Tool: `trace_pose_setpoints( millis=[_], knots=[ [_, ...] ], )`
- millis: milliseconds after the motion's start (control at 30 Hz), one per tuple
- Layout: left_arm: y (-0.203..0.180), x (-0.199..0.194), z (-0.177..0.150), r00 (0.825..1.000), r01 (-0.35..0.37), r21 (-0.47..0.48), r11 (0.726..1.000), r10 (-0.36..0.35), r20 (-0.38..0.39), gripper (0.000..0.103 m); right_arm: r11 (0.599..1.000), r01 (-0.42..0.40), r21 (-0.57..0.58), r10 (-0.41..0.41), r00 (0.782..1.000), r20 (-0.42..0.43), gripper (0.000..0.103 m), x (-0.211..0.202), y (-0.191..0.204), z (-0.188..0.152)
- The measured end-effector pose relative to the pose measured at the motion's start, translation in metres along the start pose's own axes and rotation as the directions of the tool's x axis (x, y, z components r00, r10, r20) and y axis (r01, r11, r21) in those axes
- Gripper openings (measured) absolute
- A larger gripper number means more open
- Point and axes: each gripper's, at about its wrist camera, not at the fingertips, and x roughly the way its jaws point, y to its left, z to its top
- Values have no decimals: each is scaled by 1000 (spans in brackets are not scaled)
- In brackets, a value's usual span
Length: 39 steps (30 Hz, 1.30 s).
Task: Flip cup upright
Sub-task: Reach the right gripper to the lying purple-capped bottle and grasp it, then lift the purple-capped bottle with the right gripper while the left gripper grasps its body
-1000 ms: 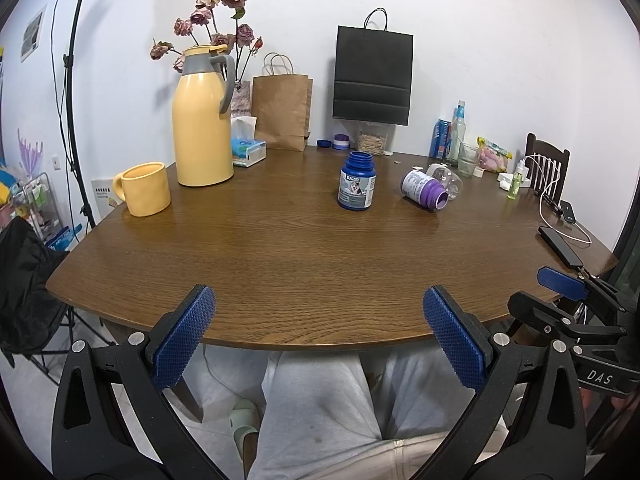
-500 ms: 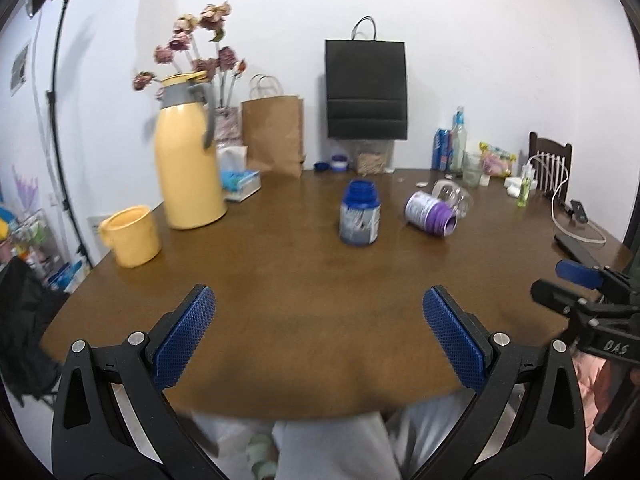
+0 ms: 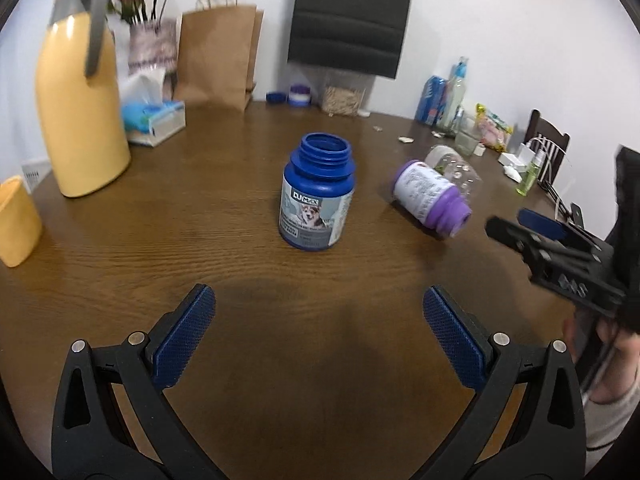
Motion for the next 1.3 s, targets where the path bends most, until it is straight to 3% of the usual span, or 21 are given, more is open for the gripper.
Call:
trace_pose_setpoints(
  millis=[167, 267, 500, 567, 733, 867, 967, 1067, 1133, 1167, 1200, 1300],
  knots=[
    [-2, 23, 13, 999, -2, 16, 1000, 2, -32, 103, 1000, 5, 19, -3, 996, -92, 80, 58, -16, 21],
    [-3, 35, 16, 998, 35, 22, 999, -34, -55, 103, 1000, 22, 12, -20, 993, -119, 80, 77, -17, 26],
    [-10, 65, 25, 993, 54, 57, 997, -48, -109, 103, 1000, -14, 19, 17, 987, -159, 80, 98, -16, 28],
    [-12, 69, 27, 991, 64, 53, 997, -57, -121, 103, 1000, -22, -3, 21, 985, -169, 70, 101, -14, 28],
    [-21, 61, 27, 994, 60, 61, 996, -54, -97, 103, 997, -71, -4, 70, 982, -176, 70, 87, -13, 18],
    [-22, 53, 23, 991, 82, 52, 995, -77, -107, 103, 979, -188, -80, 170, 967, -188, 70, 46, 13, -13],
    [-20, 52, 22, 987, 106, 34, 994, -101, -123, 103, 944, -321, -73, 303, 934, -188, 70, 20, 27, -36],
    [-20, 54, 23, 978, 153, 7, 988, -150, -148, 101, 908, -398, -129, 370, 909, -193, 70, 5, 48, -50],
    [-24, 53, 24, 976, 171, 7, 985, -169, -139, 95, 880, -441, -178, 406, 891, -203, 70, -1, 62, -56],
    [-26, 53, 24, 977, 166, 15, 986, -162, -142, 86, 866, -459, -198, 421, 883, -207, 70, -3, 69, -59],
    [-28, 55, 23, 978, 147, 23, 989, -142, -150, 75, 859, -466, -213, 427, 881, -207, 70, -5, 74, -61],
    [-26, 62, 19, 977, 95, 14, 995, -90, -191, 62, 856, -460, -234, 422, 885, -197, 71, -7, 82, -64]
  ],
)
